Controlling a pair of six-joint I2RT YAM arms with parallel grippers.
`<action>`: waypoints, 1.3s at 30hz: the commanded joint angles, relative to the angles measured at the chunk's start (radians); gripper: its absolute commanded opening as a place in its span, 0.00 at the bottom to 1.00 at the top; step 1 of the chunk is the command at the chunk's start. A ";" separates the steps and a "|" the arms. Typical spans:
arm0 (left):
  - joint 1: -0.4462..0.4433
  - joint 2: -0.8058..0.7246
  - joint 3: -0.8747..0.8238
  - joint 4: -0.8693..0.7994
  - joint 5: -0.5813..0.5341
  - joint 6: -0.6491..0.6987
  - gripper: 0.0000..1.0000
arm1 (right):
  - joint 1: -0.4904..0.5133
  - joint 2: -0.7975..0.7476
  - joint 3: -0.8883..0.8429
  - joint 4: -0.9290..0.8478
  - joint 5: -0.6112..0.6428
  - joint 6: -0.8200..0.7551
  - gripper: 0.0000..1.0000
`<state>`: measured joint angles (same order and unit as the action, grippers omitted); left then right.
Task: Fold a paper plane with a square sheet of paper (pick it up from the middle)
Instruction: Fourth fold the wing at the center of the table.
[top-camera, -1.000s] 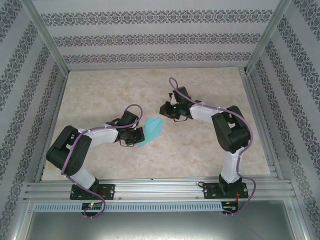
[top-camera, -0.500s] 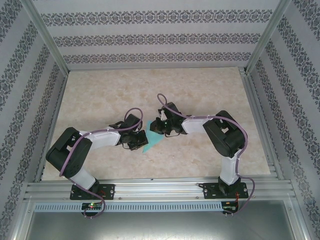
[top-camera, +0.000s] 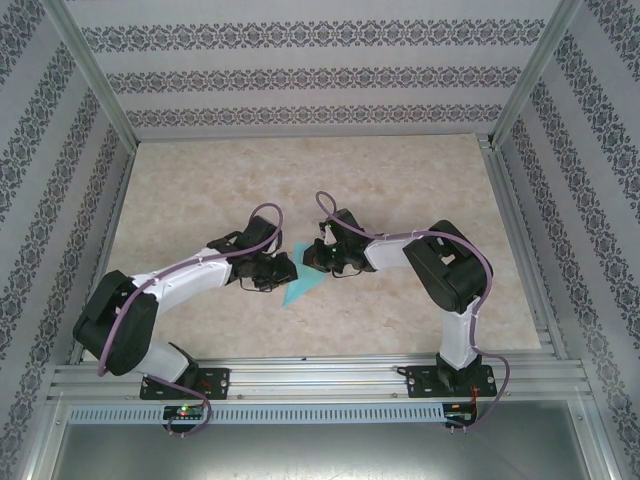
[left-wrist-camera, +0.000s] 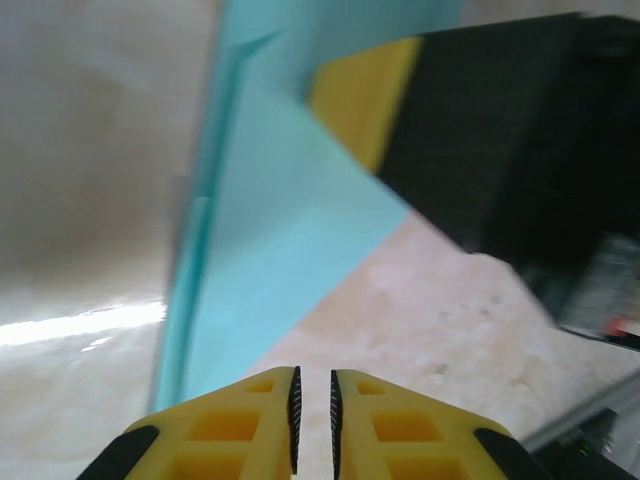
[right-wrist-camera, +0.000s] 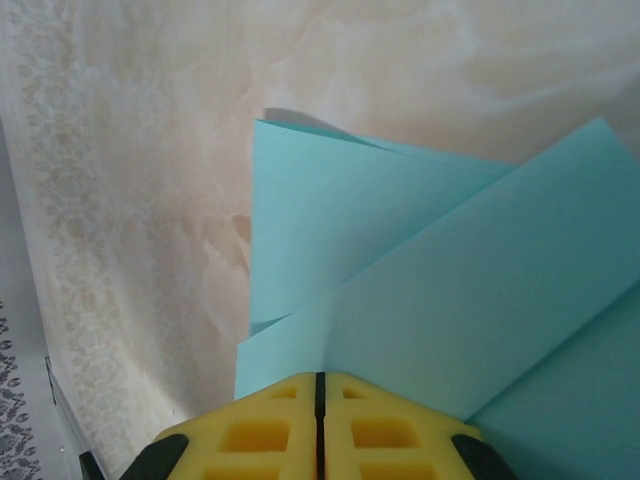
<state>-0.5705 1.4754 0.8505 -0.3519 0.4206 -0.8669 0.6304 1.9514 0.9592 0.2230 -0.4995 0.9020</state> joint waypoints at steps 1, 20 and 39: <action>-0.016 0.058 0.028 -0.014 0.103 0.039 0.18 | -0.008 0.065 -0.032 -0.053 0.050 -0.029 0.10; -0.012 0.131 -0.095 -0.119 -0.094 0.094 0.11 | -0.010 0.098 -0.037 -0.093 0.054 -0.055 0.10; -0.012 -0.099 -0.134 -0.264 -0.105 0.168 0.12 | -0.007 0.086 -0.024 -0.124 0.038 -0.102 0.10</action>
<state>-0.5743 1.4265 0.6876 -0.5117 0.3504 -0.7250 0.6304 1.9682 0.9627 0.2527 -0.5247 0.8558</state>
